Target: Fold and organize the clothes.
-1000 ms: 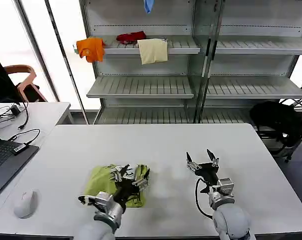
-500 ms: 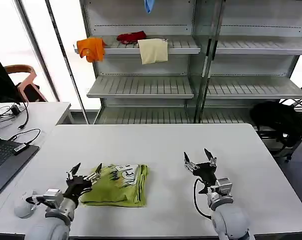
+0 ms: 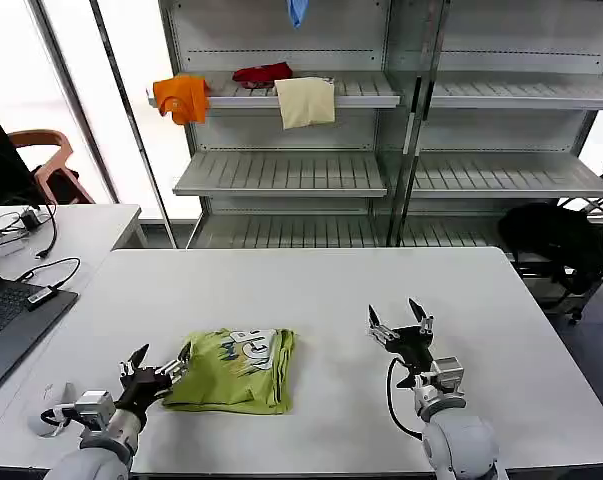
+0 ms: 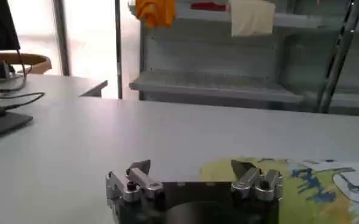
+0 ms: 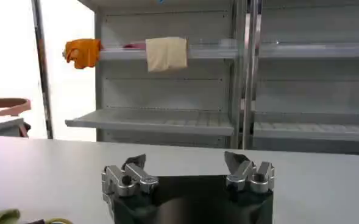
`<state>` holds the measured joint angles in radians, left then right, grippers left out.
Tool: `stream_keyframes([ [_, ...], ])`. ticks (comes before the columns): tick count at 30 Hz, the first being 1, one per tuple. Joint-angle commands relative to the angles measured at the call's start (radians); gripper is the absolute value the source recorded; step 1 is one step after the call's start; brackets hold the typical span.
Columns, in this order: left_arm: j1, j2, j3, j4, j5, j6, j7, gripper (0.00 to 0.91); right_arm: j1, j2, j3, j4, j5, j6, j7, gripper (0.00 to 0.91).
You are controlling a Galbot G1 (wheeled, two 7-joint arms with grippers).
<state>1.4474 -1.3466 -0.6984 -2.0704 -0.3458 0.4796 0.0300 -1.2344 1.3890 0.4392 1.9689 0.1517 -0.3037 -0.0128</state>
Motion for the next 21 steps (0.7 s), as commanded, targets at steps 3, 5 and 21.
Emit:
stream_keyframes([
  [3, 0.018, -0.016, 0.032, 0.019, 0.029, -0.012, -0.010, 0.907, 0.004, 0.002, -0.002, -0.011, 0.000, 0.000, 0.001, 0.907],
  [5, 0.023, -0.018, 0.042, 0.012, 0.029, -0.019, -0.008, 0.907, 0.006, 0.002, -0.002, -0.016, 0.000, 0.000, 0.002, 0.907],
  [21, 0.039, -0.031, 0.088, 0.045, 0.047, -0.071, -0.005, 0.836, 0.007, 0.007, 0.000, -0.028, 0.000, 0.000, 0.007, 0.907],
])
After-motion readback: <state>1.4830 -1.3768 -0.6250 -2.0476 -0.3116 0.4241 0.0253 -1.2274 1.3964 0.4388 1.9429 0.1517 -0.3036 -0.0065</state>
